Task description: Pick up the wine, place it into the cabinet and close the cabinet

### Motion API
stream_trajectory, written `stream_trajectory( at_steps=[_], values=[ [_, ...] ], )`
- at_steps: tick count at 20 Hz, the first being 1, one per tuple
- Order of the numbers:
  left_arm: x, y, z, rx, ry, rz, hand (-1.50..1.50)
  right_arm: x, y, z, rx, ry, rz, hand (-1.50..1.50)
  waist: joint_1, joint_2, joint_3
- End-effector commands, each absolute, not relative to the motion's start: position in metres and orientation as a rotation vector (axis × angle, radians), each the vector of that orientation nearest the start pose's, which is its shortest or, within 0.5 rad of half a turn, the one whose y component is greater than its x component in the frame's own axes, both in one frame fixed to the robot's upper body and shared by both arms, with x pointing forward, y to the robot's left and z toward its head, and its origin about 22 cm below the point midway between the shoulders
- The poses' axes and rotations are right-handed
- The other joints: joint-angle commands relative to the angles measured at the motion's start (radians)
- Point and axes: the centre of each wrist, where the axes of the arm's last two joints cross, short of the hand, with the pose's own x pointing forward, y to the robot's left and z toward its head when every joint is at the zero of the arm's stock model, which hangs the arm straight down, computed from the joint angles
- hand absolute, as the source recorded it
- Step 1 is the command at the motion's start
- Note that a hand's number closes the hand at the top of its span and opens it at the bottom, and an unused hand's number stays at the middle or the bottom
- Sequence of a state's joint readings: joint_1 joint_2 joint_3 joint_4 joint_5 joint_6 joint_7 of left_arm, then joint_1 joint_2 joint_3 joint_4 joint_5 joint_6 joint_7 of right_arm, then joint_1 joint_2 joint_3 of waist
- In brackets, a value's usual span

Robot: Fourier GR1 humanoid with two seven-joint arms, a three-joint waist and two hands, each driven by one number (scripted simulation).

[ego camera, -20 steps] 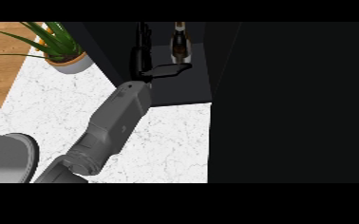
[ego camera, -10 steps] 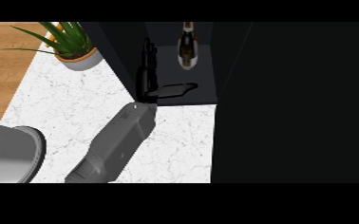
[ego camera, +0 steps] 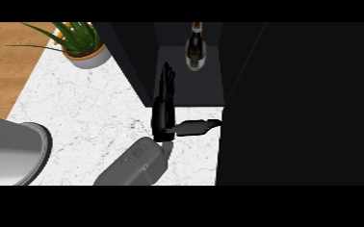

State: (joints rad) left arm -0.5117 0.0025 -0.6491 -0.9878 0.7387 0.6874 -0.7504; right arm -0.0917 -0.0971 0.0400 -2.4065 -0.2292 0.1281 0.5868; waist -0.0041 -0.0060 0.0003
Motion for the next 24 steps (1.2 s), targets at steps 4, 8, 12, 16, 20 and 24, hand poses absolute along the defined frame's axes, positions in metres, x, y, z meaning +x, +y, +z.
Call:
stream_trajectory(
  at_steps=[4, 8, 12, 16, 20, 24],
  values=[
    [0.251, 0.056, -0.003, -0.129, -1.888, 0.210, -1.50, 0.134, -0.216, 0.213, 0.283, -1.920, 0.265, -1.50, 0.006, 0.001, -0.001],
    [0.217, 0.045, -0.007, -0.089, -1.900, 0.265, -1.50, 0.137, -0.223, 0.212, 0.282, -1.936, 0.269, -1.50, 0.004, 0.002, 0.000],
    [0.189, 0.074, 0.019, -0.062, -1.912, 0.264, -1.50, 0.145, -0.232, 0.202, 0.261, -1.921, 0.272, -1.50, 0.008, 0.001, 0.000],
    [0.175, 0.072, 0.014, -0.102, -1.911, 0.289, -1.50, 0.145, -0.230, 0.207, 0.291, -1.908, 0.320, -1.50, 0.004, 0.004, 0.000],
    [0.157, 0.091, 0.036, -0.150, -1.926, 0.258, -1.50, 0.142, -0.224, 0.210, 0.366, -1.854, 0.340, -1.50, 0.005, 0.002, 0.000],
    [0.141, 0.108, 0.038, -0.219, -1.926, 0.217, -1.50, 0.144, -0.234, 0.198, 0.384, -1.826, 0.400, 1.50, 0.001, 0.003, 0.000]
  ],
)
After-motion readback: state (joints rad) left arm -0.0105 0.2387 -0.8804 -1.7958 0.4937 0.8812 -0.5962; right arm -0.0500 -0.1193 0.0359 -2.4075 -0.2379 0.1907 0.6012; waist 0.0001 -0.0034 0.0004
